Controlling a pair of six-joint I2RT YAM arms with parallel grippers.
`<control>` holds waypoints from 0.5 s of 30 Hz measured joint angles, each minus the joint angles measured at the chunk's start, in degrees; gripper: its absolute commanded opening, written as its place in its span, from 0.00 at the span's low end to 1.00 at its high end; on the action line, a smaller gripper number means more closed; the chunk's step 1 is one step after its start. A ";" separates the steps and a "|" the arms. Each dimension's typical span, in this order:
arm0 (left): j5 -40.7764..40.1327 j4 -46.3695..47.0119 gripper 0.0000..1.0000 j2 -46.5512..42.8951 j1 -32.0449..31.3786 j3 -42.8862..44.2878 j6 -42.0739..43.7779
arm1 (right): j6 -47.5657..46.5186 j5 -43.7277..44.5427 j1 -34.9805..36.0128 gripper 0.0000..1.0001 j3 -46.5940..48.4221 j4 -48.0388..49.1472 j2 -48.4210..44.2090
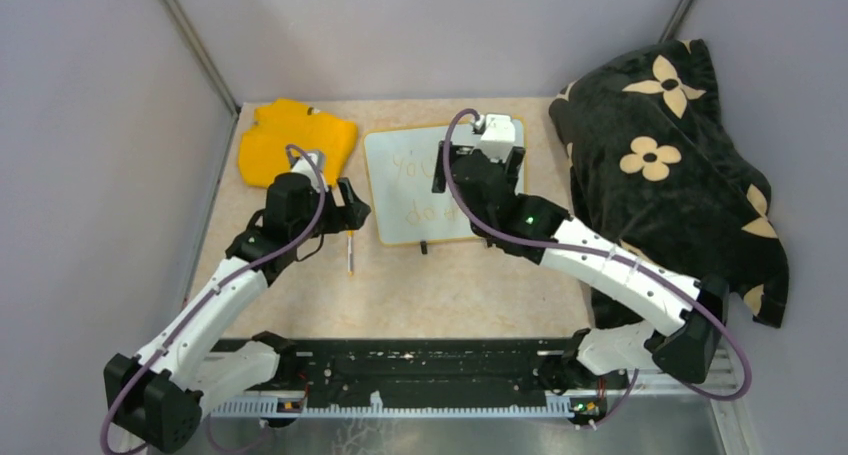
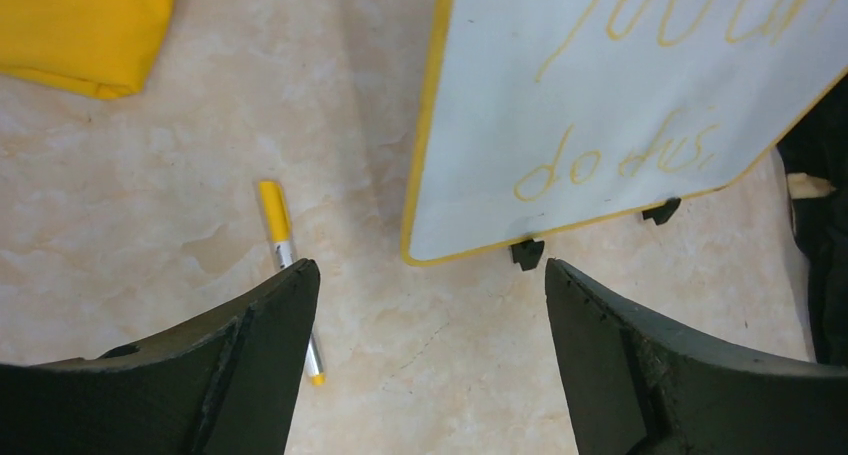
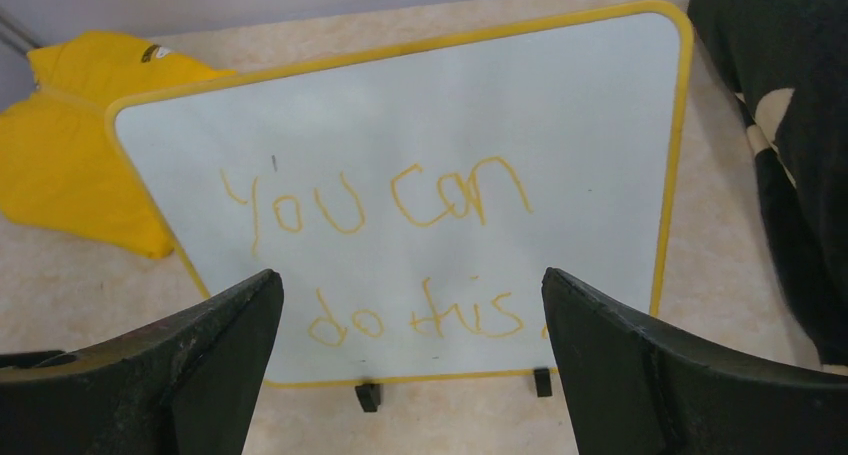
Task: Write a sentence on the whiteboard
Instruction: Reset both arms
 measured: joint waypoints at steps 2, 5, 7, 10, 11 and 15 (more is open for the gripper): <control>-1.64 -0.07 0.89 -1.09 -2.69 0.00 0.44 | 0.85 -1.07 -1.99 0.99 0.00 -1.16 -0.61; -5.51 -0.04 0.99 -3.45 -6.34 0.00 0.66 | 1.95 -0.96 -3.85 0.98 -0.02 -3.58 -1.40; -8.41 0.00 0.99 -4.63 -8.02 0.00 0.20 | 1.99 -0.09 -4.04 0.99 -0.33 -4.33 -2.03; -14.25 -0.37 0.99 -5.31 -9.81 -0.02 -3.06 | 1.86 1.64 -4.02 0.98 -4.11 -3.93 -5.49; -15.80 -0.90 0.99 -5.20 -10.05 -0.02 -4.50 | 1.81 2.12 -4.04 0.99 -5.64 -3.91 -6.97; -21.22 -6.86 0.99 -2.34 -10.27 1.40 -11.72 | 1.40 3.52 -4.09 0.98 -8.61 -3.89 -9.75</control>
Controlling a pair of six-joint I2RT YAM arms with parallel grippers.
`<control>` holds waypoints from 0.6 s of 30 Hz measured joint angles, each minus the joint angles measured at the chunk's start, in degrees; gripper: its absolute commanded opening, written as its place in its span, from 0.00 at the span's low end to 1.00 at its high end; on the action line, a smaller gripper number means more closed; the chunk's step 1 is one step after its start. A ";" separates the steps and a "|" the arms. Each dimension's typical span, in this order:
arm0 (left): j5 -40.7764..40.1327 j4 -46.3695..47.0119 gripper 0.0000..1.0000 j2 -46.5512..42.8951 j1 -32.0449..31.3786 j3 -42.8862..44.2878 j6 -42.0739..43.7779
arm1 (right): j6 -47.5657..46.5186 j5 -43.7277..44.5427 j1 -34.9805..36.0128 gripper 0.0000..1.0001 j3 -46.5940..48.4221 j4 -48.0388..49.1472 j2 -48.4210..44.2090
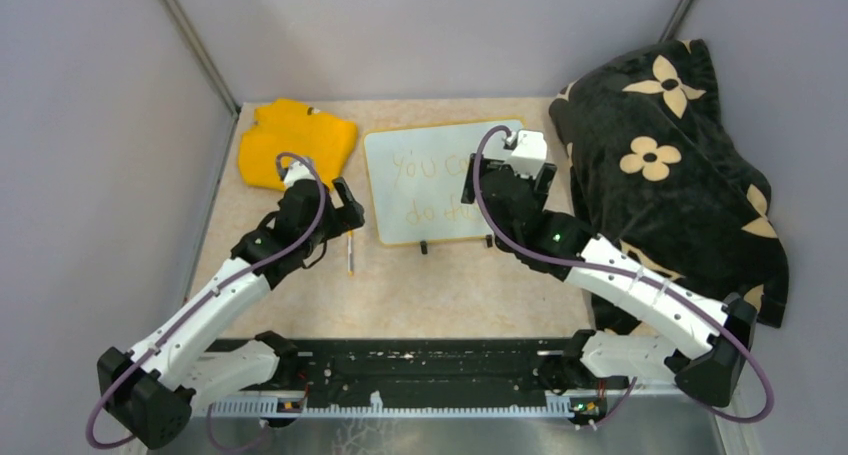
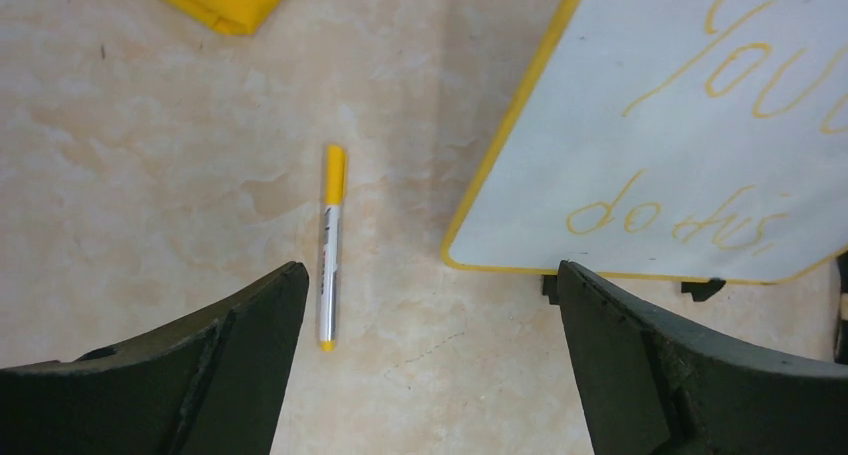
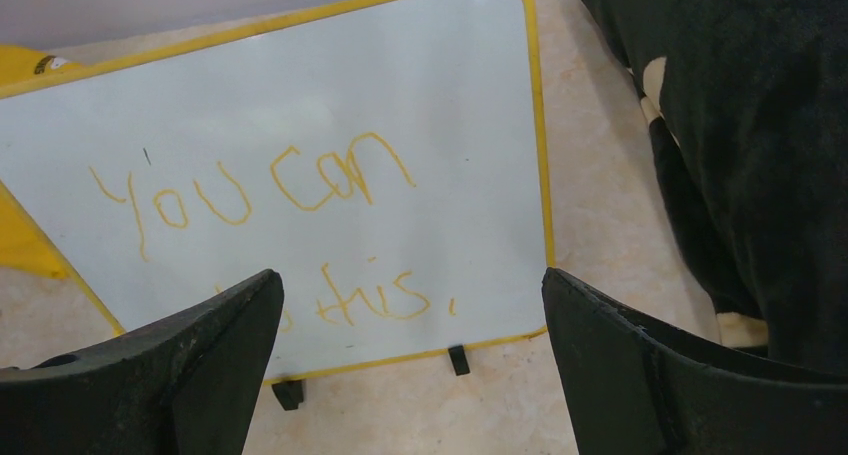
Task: Write a sentence on the whiteboard
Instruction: Reset both arms
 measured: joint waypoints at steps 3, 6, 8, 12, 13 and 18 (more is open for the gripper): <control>-1.64 -4.66 0.99 2.62 -0.07 2.32 -4.57 | -0.48 0.04 -0.11 0.99 -0.11 0.28 0.11; -1.99 -7.15 0.99 2.95 -0.09 3.85 -7.82 | -0.61 -0.81 -0.83 0.99 -0.09 0.33 0.33; -1.88 -8.11 0.99 2.89 -0.15 5.18 -9.09 | -0.44 -2.58 -1.92 0.99 0.20 -0.28 0.70; -0.94 -9.62 0.99 4.55 -0.17 10.47 -8.20 | 0.02 -9.29 -5.92 0.99 2.23 -2.56 1.11; -0.48 -9.46 0.99 5.18 -0.17 12.31 -6.75 | 0.24 -10.69 -7.10 0.99 2.67 -2.67 1.11; 3.43 -1.33 0.99 4.63 -0.17 15.54 3.98 | 0.61 -17.42 -14.43 0.98 9.03 -3.08 2.36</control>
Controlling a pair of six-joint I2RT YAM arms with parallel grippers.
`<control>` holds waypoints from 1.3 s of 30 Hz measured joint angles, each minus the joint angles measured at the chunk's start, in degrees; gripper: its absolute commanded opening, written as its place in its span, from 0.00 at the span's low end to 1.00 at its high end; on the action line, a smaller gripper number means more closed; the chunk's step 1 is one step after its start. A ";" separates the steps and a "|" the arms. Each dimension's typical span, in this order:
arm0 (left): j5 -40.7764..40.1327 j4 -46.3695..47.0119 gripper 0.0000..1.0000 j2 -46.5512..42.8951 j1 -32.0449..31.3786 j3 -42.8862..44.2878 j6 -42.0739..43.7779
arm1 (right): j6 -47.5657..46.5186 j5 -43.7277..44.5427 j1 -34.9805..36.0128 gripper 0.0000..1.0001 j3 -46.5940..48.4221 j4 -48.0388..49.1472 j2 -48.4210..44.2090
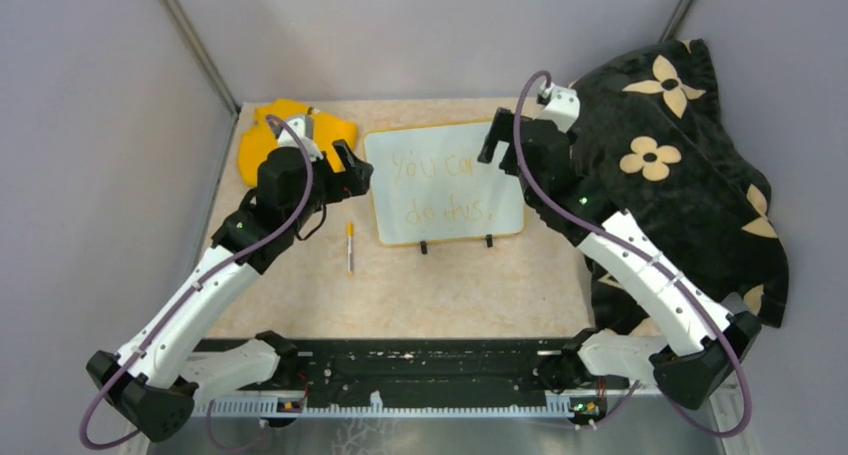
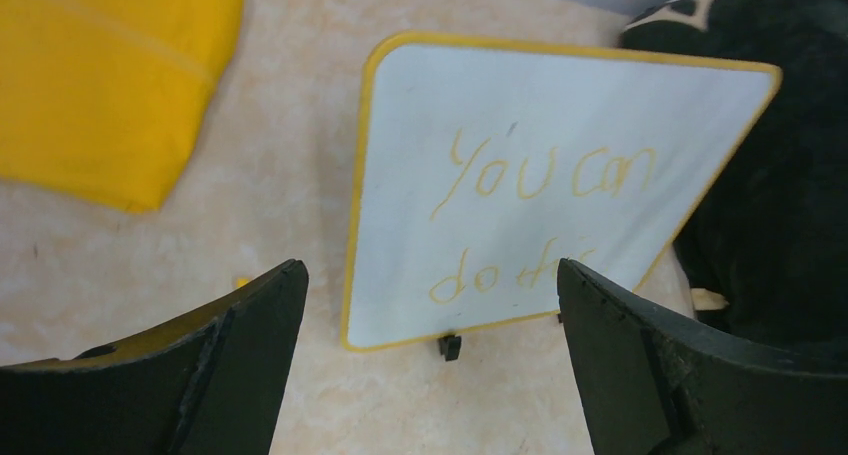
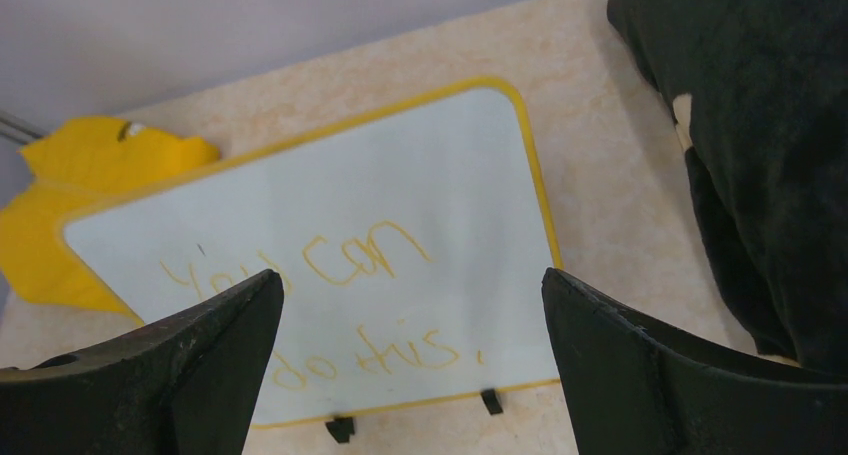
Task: Write a sentence on the whiteboard
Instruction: Reset both arms
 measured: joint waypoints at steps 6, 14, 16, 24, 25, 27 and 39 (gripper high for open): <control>6.34 9.07 0.99 -1.44 -0.02 4.39 10.36 | -3.04 0.02 -0.44 0.98 12.66 1.49 4.00; 7.52 12.24 0.99 -1.57 -0.09 14.45 16.57 | -19.89 11.69 10.51 0.99 11.30 16.87 -2.32; 7.37 12.13 0.99 -2.21 -0.11 14.45 17.42 | -29.62 16.96 18.36 0.99 6.47 27.10 -5.25; 5.25 10.32 0.99 -5.55 -0.11 13.79 20.24 | -54.18 29.64 28.00 0.99 -16.72 52.85 -13.49; 4.85 10.23 0.99 -6.23 -0.11 13.44 20.63 | -53.90 30.03 28.00 0.99 -18.27 52.43 -14.32; 4.17 10.08 0.99 -7.06 -0.11 13.07 21.14 | -51.56 30.36 27.96 0.99 -19.67 49.79 -16.02; 3.34 10.19 0.99 -6.71 -0.11 9.64 21.64 | -38.18 28.74 26.21 0.99 -16.68 36.50 -19.96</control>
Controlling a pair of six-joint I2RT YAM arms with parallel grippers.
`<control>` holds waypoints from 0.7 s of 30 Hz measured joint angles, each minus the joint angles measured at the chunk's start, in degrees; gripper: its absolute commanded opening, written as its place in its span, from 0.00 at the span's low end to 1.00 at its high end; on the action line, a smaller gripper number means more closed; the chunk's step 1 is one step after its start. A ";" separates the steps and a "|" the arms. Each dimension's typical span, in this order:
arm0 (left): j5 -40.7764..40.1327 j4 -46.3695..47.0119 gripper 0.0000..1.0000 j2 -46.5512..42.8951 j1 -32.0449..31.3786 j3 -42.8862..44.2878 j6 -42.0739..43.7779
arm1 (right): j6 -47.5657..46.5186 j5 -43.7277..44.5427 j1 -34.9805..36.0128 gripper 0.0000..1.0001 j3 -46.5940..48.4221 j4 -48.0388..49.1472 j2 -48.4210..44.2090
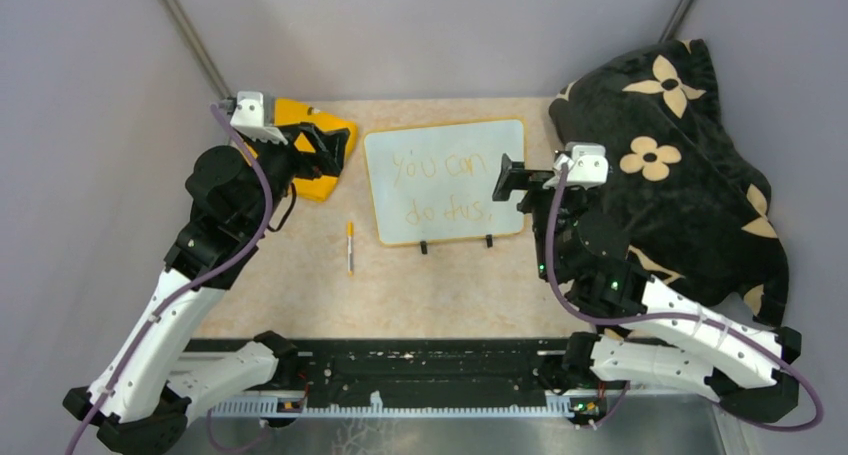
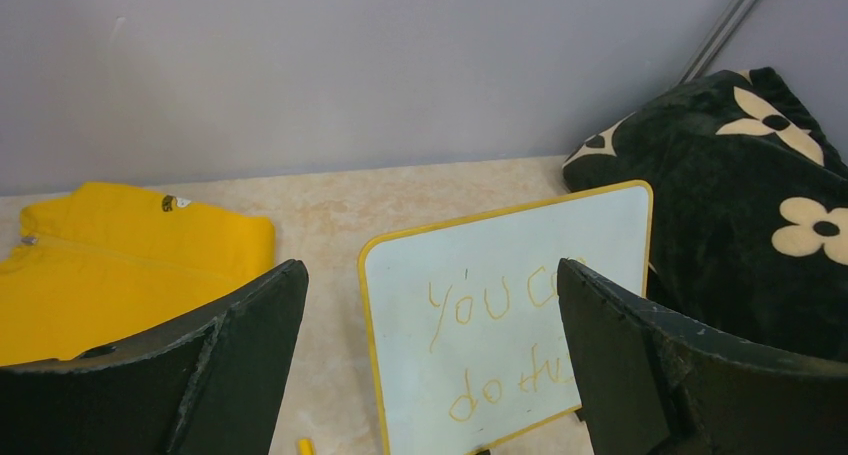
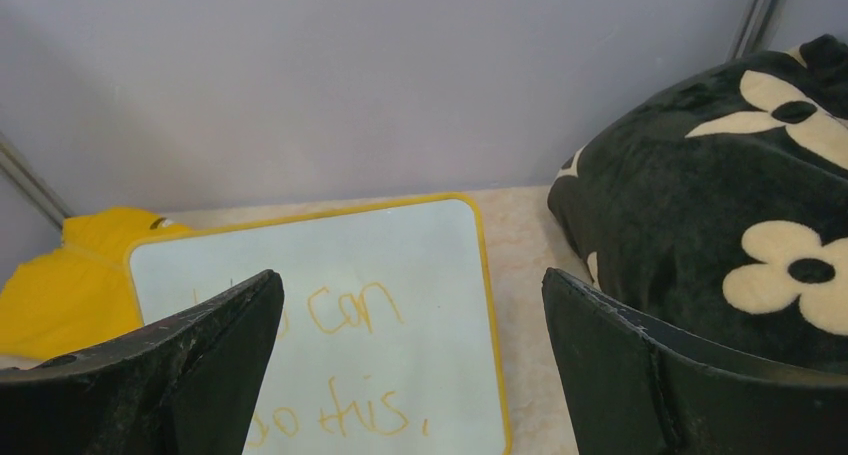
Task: Write a sentence on the whiteboard
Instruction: Reset both arms
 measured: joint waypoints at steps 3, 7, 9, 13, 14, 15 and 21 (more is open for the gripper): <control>0.33 0.26 0.99 0.00 0.00 -0.02 0.02 | 0.90 -1.01 0.00 0.99 -0.42 -0.50 -1.62; 0.83 0.94 0.99 -0.07 0.00 -0.02 0.22 | 2.08 -3.10 -0.02 0.98 -2.43 -0.46 -4.98; 1.11 1.38 0.99 -0.07 0.00 0.00 0.37 | 2.29 -3.85 -0.04 0.98 -3.28 -0.26 -6.56; 1.79 1.53 0.99 0.50 0.00 0.98 0.61 | 2.29 -4.85 -0.04 0.98 -3.41 0.42 -7.28; 2.01 1.62 0.99 0.79 0.00 1.40 0.61 | 2.25 -5.09 -0.04 0.98 -3.41 0.42 -7.26; 2.27 1.70 0.99 1.22 0.00 2.08 0.59 | 2.19 -5.35 -0.04 0.98 -3.41 0.44 -7.19; 4.28 2.49 0.99 4.90 0.00 8.61 -0.59 | 0.20 -8.35 -0.04 0.98 -1.53 1.88 -5.49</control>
